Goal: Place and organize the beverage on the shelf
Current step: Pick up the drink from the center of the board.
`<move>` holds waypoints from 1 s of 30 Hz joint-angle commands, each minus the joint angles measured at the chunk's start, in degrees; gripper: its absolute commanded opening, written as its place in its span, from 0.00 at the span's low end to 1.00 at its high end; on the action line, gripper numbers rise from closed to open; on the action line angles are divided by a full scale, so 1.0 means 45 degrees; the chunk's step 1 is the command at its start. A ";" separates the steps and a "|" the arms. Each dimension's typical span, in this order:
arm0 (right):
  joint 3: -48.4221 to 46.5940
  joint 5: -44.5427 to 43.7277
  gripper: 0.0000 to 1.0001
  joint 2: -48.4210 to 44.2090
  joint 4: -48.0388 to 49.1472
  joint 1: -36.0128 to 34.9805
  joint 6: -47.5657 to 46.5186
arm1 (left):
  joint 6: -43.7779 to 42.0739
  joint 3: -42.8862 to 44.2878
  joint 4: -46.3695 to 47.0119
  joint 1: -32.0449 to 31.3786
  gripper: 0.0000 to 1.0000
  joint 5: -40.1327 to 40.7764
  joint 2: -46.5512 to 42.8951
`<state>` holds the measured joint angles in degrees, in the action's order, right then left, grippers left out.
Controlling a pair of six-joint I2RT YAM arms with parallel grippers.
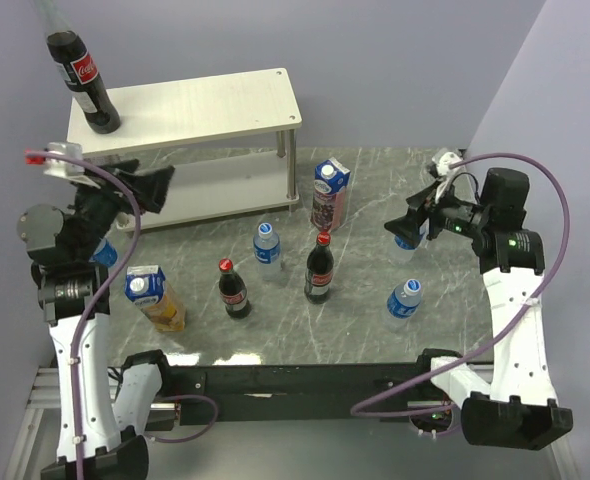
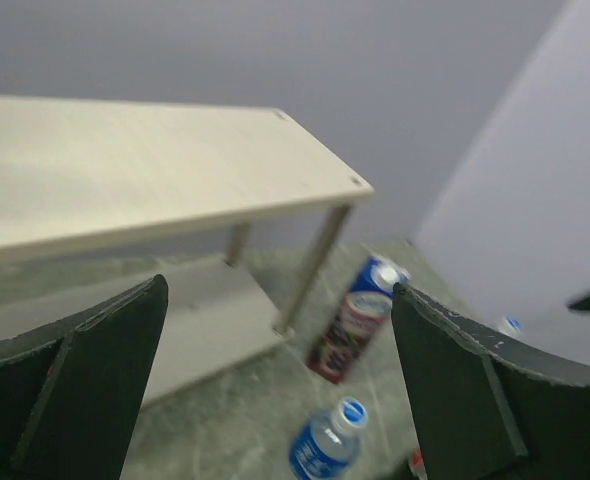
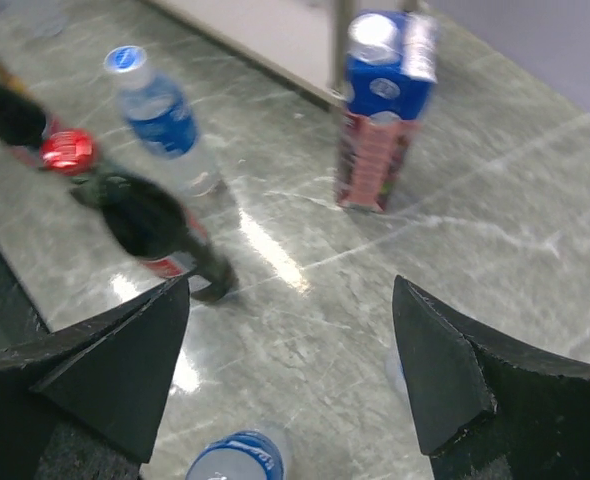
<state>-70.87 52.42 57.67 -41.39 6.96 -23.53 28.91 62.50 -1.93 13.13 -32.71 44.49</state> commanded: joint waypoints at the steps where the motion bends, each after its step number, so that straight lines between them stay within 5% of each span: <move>1: -0.1358 0.0109 0.88 0.0094 -0.2420 -0.1461 -0.2717 | 0.0843 -0.0799 0.0117 -0.0435 0.99 -0.3098 0.0075; 5: -0.1808 -0.0476 0.90 0.0309 -0.4235 -0.4452 -0.4921 | -0.0519 -0.1486 -0.0349 -0.1996 0.99 -0.3767 -0.0237; 11: -0.2629 -0.1218 0.91 0.1285 -0.4262 -0.7030 -0.4619 | -0.2299 -0.2579 -0.1172 -0.3540 0.99 -0.3629 -0.0647; 20: -0.3293 -0.3210 0.90 0.2613 -0.1937 -0.8324 -0.1376 | -0.2985 -0.4084 -0.0391 -0.4362 1.00 -0.2537 -0.2092; 30: -0.3002 -0.4364 0.87 0.3492 -0.0764 -0.8851 -0.0143 | -0.2966 -0.4104 -0.0273 -0.4421 1.00 -0.2477 -0.2035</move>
<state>-83.48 34.72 72.62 -48.80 -31.73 -26.79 16.58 43.46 -6.26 -6.48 -44.14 35.31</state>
